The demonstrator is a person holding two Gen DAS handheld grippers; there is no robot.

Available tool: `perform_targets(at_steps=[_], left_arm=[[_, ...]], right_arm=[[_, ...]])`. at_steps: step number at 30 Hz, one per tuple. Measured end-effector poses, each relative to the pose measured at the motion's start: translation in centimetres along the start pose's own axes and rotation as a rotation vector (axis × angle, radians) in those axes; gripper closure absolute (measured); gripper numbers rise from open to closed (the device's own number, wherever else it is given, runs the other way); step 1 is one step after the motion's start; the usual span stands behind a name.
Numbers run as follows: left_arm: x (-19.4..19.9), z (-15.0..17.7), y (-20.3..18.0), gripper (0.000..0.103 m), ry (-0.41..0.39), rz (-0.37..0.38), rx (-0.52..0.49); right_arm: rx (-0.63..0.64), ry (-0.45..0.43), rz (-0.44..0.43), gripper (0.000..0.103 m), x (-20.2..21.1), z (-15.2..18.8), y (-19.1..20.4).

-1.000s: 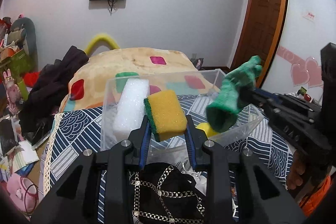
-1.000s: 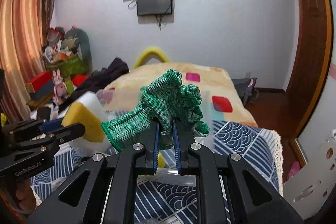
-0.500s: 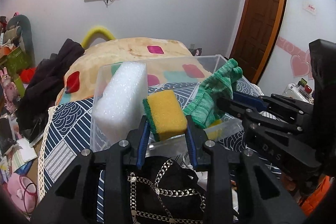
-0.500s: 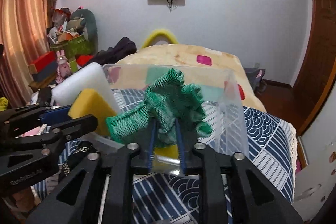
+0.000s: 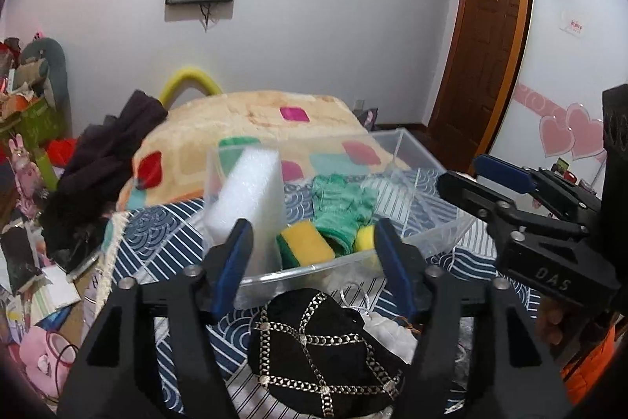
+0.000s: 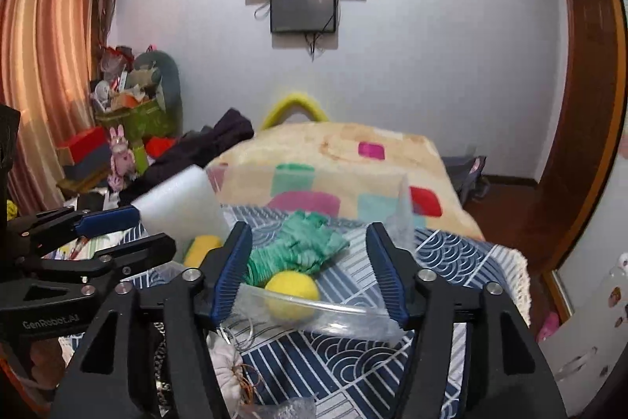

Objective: Organize soft objects
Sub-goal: 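Lower the sponge into the box with left tool while right drops glove in, then grasp the black chain cap with left tool while right grasps steel-wool bag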

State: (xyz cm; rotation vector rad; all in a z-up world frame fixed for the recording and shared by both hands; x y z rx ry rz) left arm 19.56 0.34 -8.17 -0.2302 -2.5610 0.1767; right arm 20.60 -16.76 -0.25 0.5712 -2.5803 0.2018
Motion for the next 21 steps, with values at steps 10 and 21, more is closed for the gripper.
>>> perform_targets(at_steps=[10, 21], left_arm=[[2.8, 1.4, 0.0, 0.007, -0.004, -0.021, -0.015], [0.9, 6.4, 0.0, 0.007, 0.114, 0.0, -0.017]], right_arm=[[-0.008, -0.048, 0.022, 0.028, 2.4, 0.5, -0.1], [-0.04, 0.132, 0.001, 0.026, 0.8, 6.8, 0.4]])
Point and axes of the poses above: each gripper's, at about its wrist camera, not at the fingertips, and x roughly against the way its jaws point, y to its left, z to its underside, the point moved 7 cm from there along -x, roughly the way its jaws point, and after that the axes turned 5 degrees about z, right-handed, at the moved point
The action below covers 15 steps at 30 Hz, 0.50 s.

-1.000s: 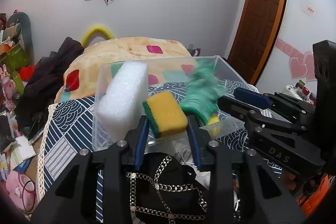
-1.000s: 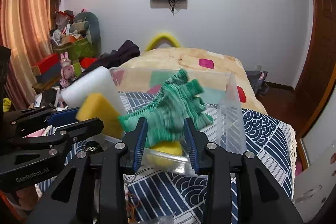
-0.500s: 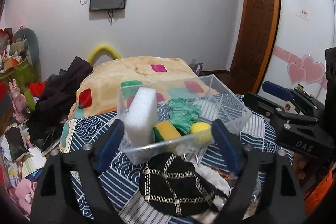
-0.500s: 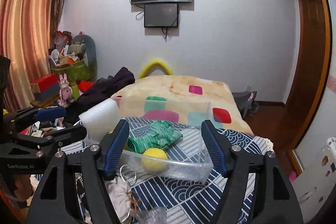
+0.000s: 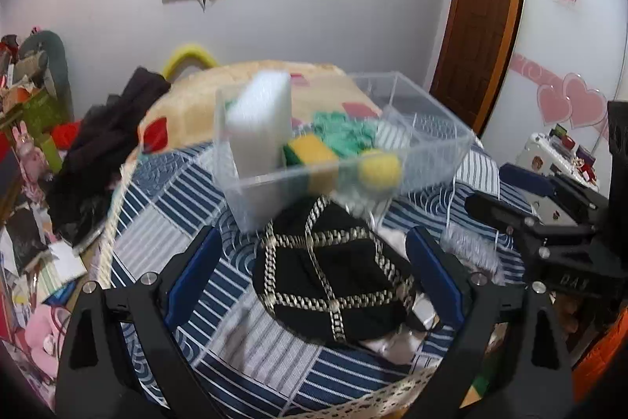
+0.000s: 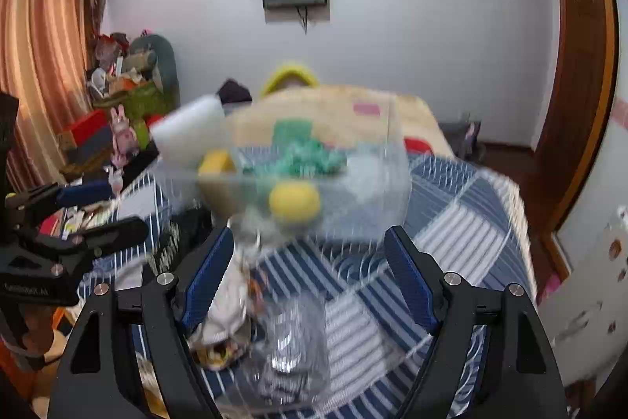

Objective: Organize soft objects
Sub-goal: 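Grasp the black chain cap with left tool while right grasps steel-wool bag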

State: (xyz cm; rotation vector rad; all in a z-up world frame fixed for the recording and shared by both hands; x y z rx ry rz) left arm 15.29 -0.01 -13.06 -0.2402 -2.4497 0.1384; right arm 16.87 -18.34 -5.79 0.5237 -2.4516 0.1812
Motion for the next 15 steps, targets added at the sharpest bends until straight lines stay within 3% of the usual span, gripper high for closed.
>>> perform_targets(at_steps=[9, 11, 13, 15], left_arm=[[-2.8, 2.7, -0.6, 0.008, 0.084, 0.043, 0.045], [-3.0, 3.1, -0.5, 0.015, 0.082, 0.046, 0.065], [-3.7, 3.6, -0.6, 0.033, 0.11, 0.066, 0.087], [-4.1, 4.0, -0.6, 0.043, 0.133, 0.074, 0.098]], right_arm=[[-0.041, 0.107, -0.015, 0.026, 0.2, 4.5, -1.1], [-0.04, 0.125, -0.03, 0.026, 0.2, 5.3, -0.8], [-0.035, 0.147, -0.041, 0.026, -0.2, 6.2, -0.5], [-0.028, 0.169, -0.037, 0.028, -0.8, 6.8, -0.4]])
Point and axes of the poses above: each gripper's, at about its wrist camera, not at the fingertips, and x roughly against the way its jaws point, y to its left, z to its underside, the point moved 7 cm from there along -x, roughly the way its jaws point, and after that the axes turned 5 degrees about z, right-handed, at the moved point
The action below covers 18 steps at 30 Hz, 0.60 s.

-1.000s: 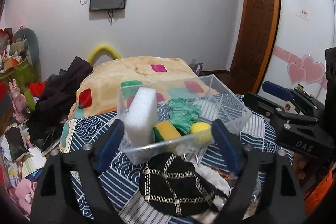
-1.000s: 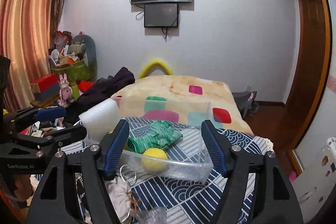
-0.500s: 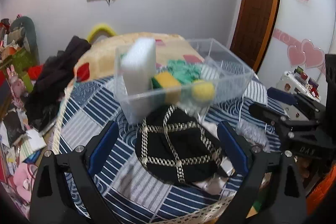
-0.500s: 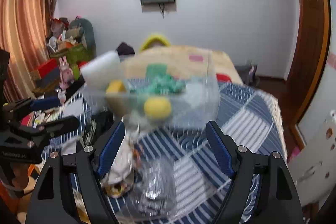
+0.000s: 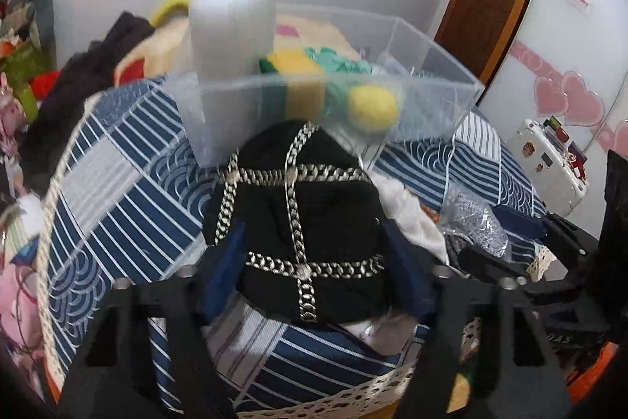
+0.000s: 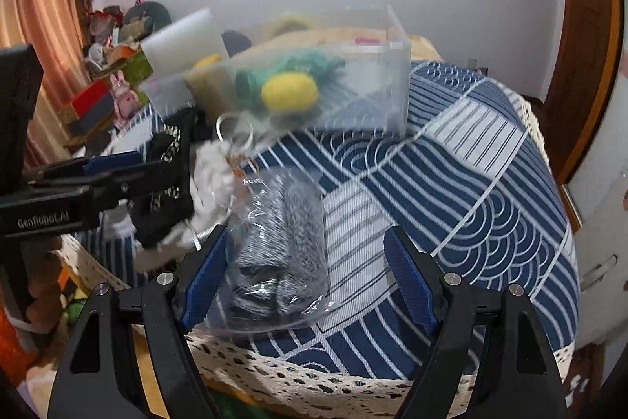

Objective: Organize soft objects
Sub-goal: 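Grasp the black chain cap with left tool while right grasps steel-wool bag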

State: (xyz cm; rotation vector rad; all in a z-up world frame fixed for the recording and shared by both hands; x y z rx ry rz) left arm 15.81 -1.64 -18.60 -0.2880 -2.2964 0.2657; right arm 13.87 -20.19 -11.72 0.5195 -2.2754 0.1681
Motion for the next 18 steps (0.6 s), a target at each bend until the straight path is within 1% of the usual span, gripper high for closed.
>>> perform_targets(at_steps=[1, 2, 3, 4, 5, 6, 7, 9, 11, 13, 18], left_arm=[[-0.1, 0.2, 0.0, 0.047, 0.004, 0.006, 0.004], [0.0, 0.3, -0.1, 0.05, -0.002, 0.017, 0.004], [0.2, 0.3, -0.3, 0.058, -0.005, 0.024, 0.001], [0.4, 0.4, -0.5, 0.062, -0.01, 0.031, -0.007], [0.7, 0.5, -0.7, 0.064, -0.021, 0.021, -0.019], [0.8, 0.4, -0.8, 0.068, -0.027, 0.015, -0.029], [1.1, 0.4, -1.0, 0.071, -0.037, 0.004, -0.044], [1.4, 0.7, -1.1, 0.075, -0.045, -0.005, -0.056], [1.8, 0.6, -1.0, 0.082, -0.054, -0.011, -0.055], [2.3, 0.5, -0.5, 0.086, -0.066, -0.023, -0.045], [2.9, 0.1, 0.9, 0.09, -0.079, -0.039, -0.019]], right_arm=[[-0.003, 0.006, -0.007, 0.03, -0.2, 0.2, 0.0], [-0.005, 0.009, -0.012, 0.036, -0.2, 0.3, 0.0], [-0.003, 0.009, -0.017, 0.043, -0.2, 0.3, -0.1], [0.0, 0.008, -0.023, 0.047, 0.0, 0.3, -0.1], [0.006, 0.004, -0.026, 0.053, 0.2, 0.3, -0.1], [0.011, 0.0, -0.028, 0.059, 0.4, 0.2, -0.2], [0.015, -0.004, -0.03, 0.062, 0.7, 0.1, -0.1], [0.024, -0.008, -0.03, 0.064, 0.9, 0.1, -0.2], [0.029, -0.013, -0.02, 0.065, 1.2, 0.2, -0.5], [0.023, -0.015, -0.015, 0.064, 1.3, 0.1, -0.9], [-0.024, -0.029, -0.025, 0.064, 2.0, -0.2, -2.2]])
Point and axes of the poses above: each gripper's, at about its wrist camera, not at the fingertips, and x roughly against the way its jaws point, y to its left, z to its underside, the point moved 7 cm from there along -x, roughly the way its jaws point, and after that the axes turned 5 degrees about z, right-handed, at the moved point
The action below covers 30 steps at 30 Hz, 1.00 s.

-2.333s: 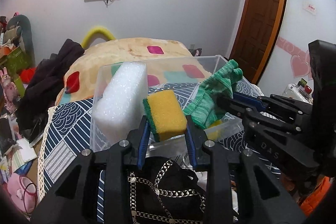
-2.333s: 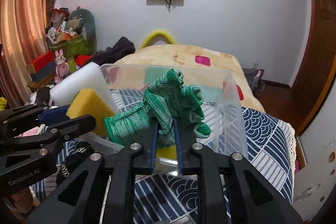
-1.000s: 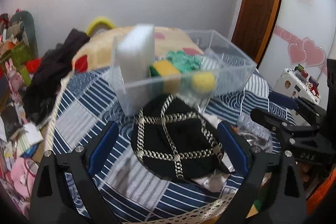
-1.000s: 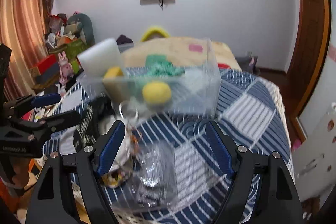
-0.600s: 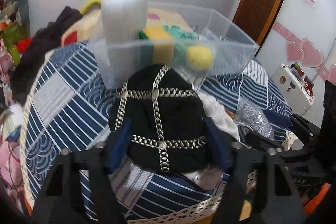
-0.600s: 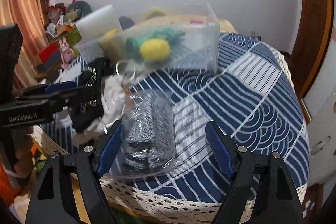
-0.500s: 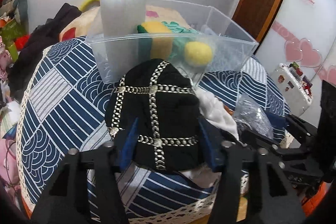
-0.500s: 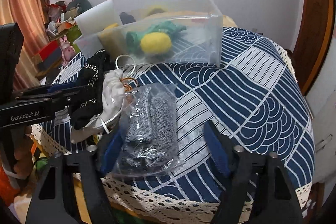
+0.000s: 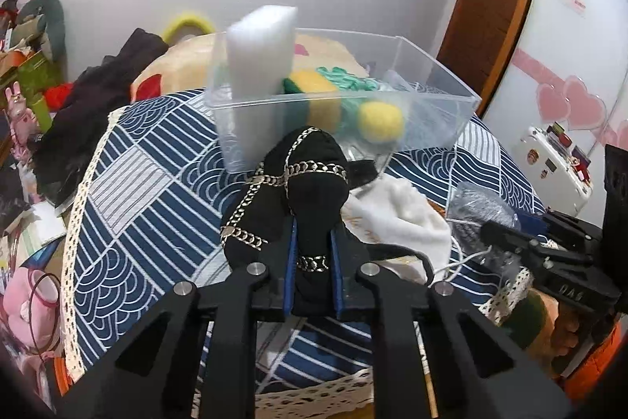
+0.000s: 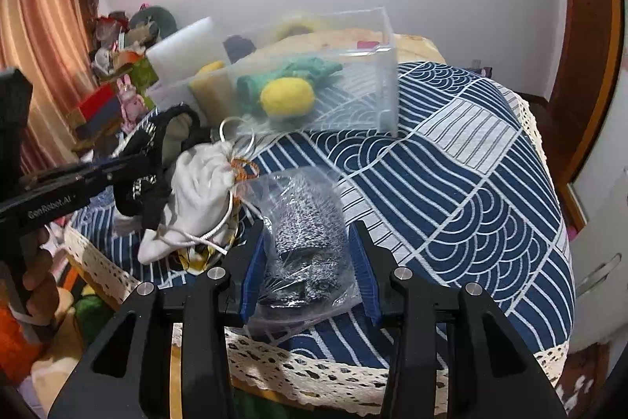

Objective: Organize soft objects
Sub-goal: 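Grasp the black chain cap with left tool while right grasps steel-wool bag, then place the black cap into the box with left tool while right drops bag in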

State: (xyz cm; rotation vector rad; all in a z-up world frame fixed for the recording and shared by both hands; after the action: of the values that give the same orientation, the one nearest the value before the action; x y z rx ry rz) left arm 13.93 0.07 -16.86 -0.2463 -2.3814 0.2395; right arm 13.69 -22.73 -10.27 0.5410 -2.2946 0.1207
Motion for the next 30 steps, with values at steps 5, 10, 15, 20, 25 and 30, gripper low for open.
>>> perform_targets(at_steps=[5, 10, 15, 20, 25, 30], left_arm=[[0.5, -0.1, 0.1, 0.093, -0.011, -0.006, -0.004], [2.2, -0.8, -0.7, 0.094, -0.058, -0.009, -0.031], [3.7, -1.6, -1.5, 0.094, -0.093, 0.008, -0.043], [4.6, -2.0, -2.0, 0.095, -0.108, 0.017, -0.049], [5.5, -2.5, -2.5, 0.095, -0.128, 0.033, -0.053], [6.5, -3.3, -3.1, 0.095, -0.16, 0.033, -0.073]], right_arm=[[-0.002, -0.01, 0.022, 0.064, 0.4, -0.1, -0.3], [-0.014, -0.044, 0.026, 0.064, 1.5, -1.1, -0.3], [-0.005, -0.052, 0.05, 0.064, 1.3, -2.1, 0.1], [0.012, 0.024, 0.034, 0.064, -0.8, -0.9, 0.8], [0.025, 0.061, -0.009, 0.07, -1.9, -0.1, 1.6], [0.014, 0.031, -0.019, 0.086, -1.0, -0.6, 1.5]])
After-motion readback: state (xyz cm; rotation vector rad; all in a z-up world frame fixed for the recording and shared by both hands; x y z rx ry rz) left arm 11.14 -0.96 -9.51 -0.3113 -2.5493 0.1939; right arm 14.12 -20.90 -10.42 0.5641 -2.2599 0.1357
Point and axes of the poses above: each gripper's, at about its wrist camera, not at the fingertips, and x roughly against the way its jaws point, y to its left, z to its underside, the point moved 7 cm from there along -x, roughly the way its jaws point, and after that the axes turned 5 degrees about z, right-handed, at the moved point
